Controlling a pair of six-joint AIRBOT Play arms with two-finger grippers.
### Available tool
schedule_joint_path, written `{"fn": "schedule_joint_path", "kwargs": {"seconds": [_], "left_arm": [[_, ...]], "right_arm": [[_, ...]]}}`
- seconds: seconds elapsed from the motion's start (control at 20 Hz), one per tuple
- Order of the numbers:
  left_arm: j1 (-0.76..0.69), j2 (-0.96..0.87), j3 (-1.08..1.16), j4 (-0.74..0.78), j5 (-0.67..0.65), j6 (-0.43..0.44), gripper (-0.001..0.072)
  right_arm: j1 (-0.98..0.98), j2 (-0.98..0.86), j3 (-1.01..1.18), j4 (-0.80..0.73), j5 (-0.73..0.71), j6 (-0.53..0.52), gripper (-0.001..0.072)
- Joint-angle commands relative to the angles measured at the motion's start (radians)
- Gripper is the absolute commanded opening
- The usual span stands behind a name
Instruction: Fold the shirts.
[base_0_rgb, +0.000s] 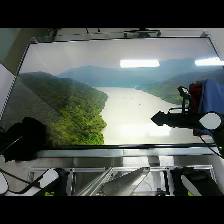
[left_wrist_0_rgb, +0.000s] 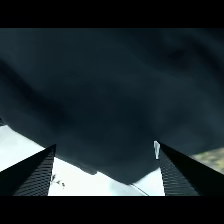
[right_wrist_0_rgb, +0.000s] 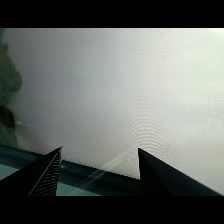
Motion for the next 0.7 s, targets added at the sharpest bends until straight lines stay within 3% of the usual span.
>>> {"fn": "schedule_joint_path", "kwargs": {"seconds": [0.0, 0.1, 0.15, 0.2, 0.25, 0.3, 0.5, 0.65], "left_arm": [[0.004, -0.117, 0.001, 0.047, 0.009, -0.001, 0.0716], [0.004, -0.159, 0.001, 0.047, 0.042, -0.001, 0.0711], [0.004, -0.176, 0.001, 0.047, 0.052, 0.0, 0.0608], [0.004, -0.186, 0.001, 0.047, 0.053, 0.0, 0.0434], [0.003, -0.19, 0.005, 0.046, 0.046, 0.0, 0.0192], [0.002, -0.189, 0.017, 0.039, 0.032, 0.005, -0.0002], [-0.069, -0.153, 0.148, -0.05, -0.111, 0.015, 0.0015], [-0.212, -0.048, 0.257, -0.309, -0.154, 0.064, 0.0015]], "right_arm": [[0.001, -0.003, 0.0, 0.0, -0.004, 0.0, 0.0531], [0.001, -0.003, 0.0, 0.0, -0.003, 0.0, 0.053], [0.001, -0.003, 0.0, 0.0, -0.003, 0.0, 0.0531], [0.001, -0.003, 0.0, 0.0, -0.003, 0.0, 0.053], [0.001, -0.003, 0.0, 0.0, -0.003, 0.0, 0.053], [0.001, -0.003, 0.0, 0.001, -0.003, 0.001, 0.0529], [0.001, -0.003, 0.0, 0.03, -0.003, 0.0, 0.0522], [0.001, -0.003, 0.0, 0.034, 0.0, -0.017, 0.0521]]}}
